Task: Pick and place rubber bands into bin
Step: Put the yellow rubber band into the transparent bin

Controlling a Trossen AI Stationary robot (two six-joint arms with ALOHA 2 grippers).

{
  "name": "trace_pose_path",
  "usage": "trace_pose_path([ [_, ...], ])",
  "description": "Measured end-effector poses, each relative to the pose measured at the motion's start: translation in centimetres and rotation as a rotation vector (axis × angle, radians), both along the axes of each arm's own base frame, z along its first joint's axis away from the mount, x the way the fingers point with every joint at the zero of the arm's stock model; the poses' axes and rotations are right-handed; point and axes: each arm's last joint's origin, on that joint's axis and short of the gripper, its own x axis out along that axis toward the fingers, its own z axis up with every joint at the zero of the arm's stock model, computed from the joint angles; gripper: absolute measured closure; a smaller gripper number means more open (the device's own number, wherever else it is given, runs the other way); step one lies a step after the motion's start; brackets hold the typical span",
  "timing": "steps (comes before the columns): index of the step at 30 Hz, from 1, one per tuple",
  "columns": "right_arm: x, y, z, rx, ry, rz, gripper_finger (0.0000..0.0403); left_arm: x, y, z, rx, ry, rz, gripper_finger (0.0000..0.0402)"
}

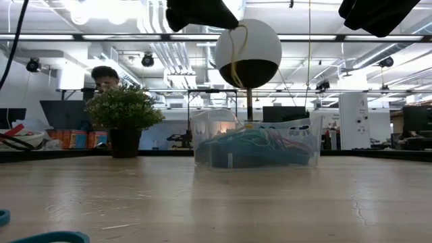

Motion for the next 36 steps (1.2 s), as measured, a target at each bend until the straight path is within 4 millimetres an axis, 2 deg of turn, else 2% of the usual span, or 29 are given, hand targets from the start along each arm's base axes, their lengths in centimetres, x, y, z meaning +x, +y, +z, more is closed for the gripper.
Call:
trace_pose_path([
  [6, 0.0, 0.0, -0.1, -0.005, 0.003, 0.002, 0.0334, 0.8, 2.9, 0.4, -0.003, -0.019, 0.049, 0.0402],
  [12, -0.2, -0.2, -0.6, -0.012, 0.017, 0.001, 0.0327, 1.3, 4.7, -0.5, -0.032, 0.024, 0.023, 0.0402],
  [19, -0.5, -0.4, -1.3, -0.026, 0.033, 0.001, 0.033, 2.6, 5.0, -3.1, -0.064, 0.106, -0.013, 0.0402],
  [25, -0.6, -0.5, -1.7, -0.036, 0.044, 0.0, 0.0334, 3.8, 5.0, -5.9, -0.174, 0.168, -0.009, 0.0402],
  [28, -0.6, -0.6, -1.8, -0.036, 0.045, 0.0, 0.033, 4.1, 5.1, -6.4, -0.21, 0.179, 0.009, 0.0402],
  [36, -0.7, -0.6, -1.8, -0.041, 0.046, 0.003, 0.0326, 4.1, 5.5, -6.1, -0.235, 0.169, -0.005, 0.04],
])
